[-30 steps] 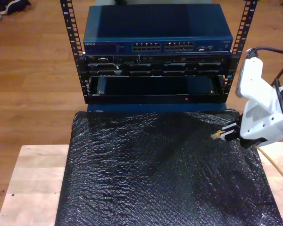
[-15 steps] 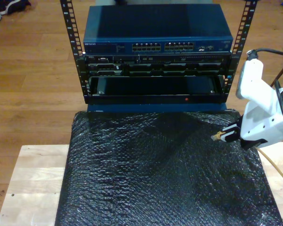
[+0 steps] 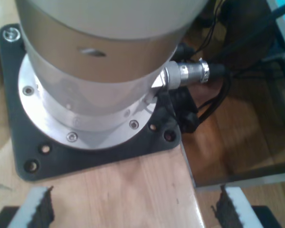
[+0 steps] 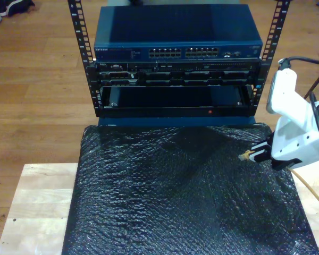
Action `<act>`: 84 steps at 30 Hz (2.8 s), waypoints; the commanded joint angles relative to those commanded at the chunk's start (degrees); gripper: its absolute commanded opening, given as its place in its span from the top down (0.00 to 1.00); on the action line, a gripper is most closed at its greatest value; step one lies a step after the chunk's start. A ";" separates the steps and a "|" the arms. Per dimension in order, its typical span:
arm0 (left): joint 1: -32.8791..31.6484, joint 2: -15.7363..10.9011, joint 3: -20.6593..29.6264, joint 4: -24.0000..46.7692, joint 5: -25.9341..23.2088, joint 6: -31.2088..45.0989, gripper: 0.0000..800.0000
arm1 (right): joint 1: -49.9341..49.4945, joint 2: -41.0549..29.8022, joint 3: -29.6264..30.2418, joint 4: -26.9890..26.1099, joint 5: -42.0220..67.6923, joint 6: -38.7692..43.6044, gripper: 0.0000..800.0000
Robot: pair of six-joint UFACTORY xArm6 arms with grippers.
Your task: Grab the cable and plug it in
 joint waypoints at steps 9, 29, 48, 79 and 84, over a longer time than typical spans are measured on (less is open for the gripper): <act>2.99 0.00 5.19 0.26 -9.05 2.37 0.00 | 0.00 0.00 0.35 -0.18 -0.09 0.00 1.00; 3.69 0.53 9.05 -0.18 -15.74 4.84 0.00 | 0.18 0.09 0.26 0.09 -0.26 0.00 1.00; 4.66 1.05 9.85 -0.26 -18.02 5.80 0.00 | 0.44 -0.35 -0.44 0.26 -0.53 -0.35 1.00; 4.66 1.05 9.76 -0.26 -18.02 5.80 0.00 | 11.87 3.87 6.51 -4.84 -36.66 -2.37 1.00; 4.66 1.05 9.76 -0.26 -18.02 5.80 0.00 | 13.10 5.01 6.59 -4.84 -41.49 -2.64 1.00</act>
